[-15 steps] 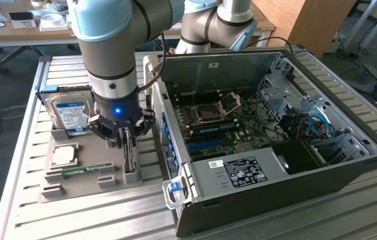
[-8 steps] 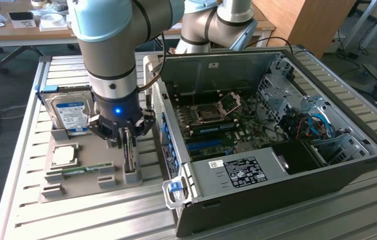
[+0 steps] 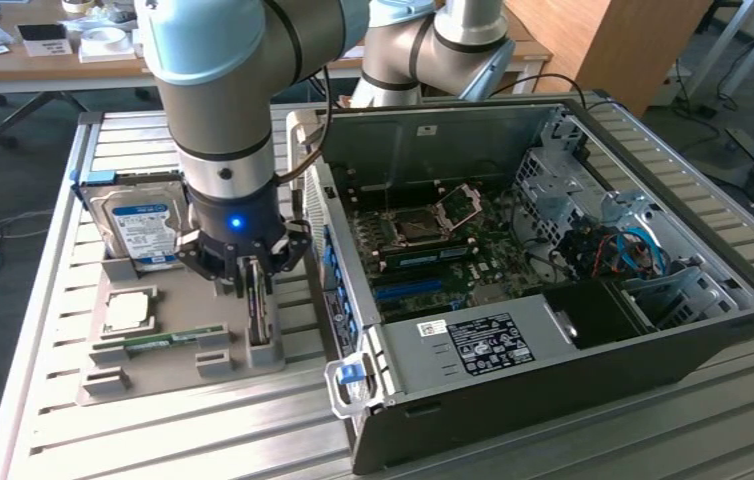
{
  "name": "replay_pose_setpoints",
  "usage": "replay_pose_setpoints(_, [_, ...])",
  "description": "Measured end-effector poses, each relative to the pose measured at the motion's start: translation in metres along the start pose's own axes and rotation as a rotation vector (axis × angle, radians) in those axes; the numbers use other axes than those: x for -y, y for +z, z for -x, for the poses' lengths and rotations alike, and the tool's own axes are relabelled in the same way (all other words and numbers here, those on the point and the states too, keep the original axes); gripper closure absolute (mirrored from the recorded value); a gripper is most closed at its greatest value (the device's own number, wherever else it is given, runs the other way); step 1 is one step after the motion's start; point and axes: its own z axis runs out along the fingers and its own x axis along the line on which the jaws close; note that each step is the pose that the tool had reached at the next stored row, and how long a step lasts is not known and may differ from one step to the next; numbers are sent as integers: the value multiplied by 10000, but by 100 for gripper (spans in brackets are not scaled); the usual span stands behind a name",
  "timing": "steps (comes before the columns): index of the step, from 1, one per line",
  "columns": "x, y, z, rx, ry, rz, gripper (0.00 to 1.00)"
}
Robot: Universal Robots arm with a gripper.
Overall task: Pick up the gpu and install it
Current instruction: 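Pick up the gpu and move the gpu toward the slot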
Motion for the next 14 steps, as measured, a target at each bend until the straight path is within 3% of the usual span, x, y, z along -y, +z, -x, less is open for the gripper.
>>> replay_pose_setpoints(14, [0,0,4,0,2,0,62])
